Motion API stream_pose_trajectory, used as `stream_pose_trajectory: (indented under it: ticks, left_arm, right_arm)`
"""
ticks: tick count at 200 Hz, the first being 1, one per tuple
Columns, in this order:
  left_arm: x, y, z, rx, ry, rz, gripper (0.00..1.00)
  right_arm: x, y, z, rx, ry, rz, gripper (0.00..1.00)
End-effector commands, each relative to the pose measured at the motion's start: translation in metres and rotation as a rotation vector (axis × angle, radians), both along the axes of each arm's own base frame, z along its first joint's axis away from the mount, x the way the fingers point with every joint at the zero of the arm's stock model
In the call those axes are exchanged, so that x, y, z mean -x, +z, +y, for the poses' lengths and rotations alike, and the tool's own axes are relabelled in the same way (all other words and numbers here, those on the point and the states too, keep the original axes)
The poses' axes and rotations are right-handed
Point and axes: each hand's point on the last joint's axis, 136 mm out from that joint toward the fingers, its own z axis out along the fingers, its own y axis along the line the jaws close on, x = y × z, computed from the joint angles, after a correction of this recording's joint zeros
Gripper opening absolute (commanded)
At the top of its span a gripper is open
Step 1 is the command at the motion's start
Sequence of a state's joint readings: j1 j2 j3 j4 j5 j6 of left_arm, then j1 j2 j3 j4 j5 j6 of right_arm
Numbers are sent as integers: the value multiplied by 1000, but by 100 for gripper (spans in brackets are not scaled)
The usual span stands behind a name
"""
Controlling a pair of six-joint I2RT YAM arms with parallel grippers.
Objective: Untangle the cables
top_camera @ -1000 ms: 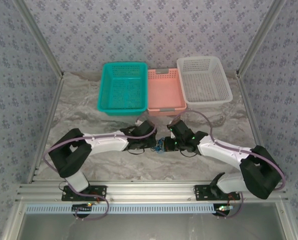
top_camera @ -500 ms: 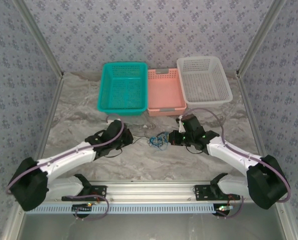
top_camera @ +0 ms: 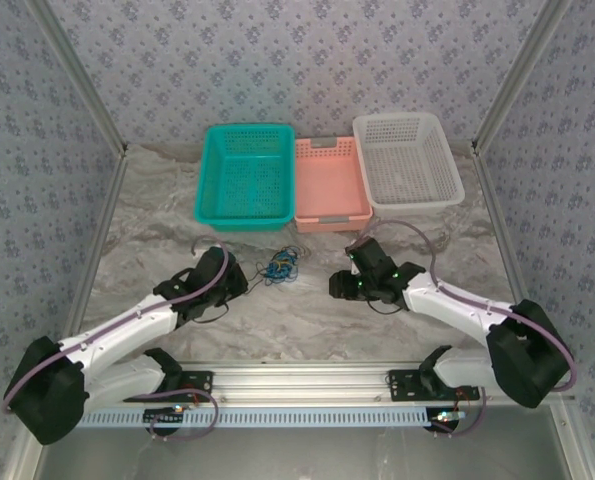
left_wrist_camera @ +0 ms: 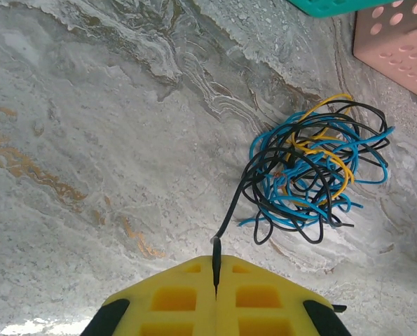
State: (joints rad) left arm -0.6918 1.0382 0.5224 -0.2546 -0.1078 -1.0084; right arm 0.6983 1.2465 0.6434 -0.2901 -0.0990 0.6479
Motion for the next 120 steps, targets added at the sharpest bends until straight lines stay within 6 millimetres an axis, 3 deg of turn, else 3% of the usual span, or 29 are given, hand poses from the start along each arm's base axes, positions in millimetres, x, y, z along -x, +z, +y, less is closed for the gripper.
stream_pose_trajectory:
  ticks: [1,34,73,120]
  left_arm:
    - [2,3,-3,26,-10,0,0]
    - [5,4,-2,28,-18,1,0]
    - [9,-1,-1,21,-29,14,0]
    - [12,-2,-2,21,-44,24,0]
  right_arm:
    - [-5,21,12,-7,-31,-73,46]
    - [-20,31,59,-97,-5,-136,51]
    - [-46,17,114,-158,-6,-83,57]
    - [-70,-27,136,-208,-147,24,49]
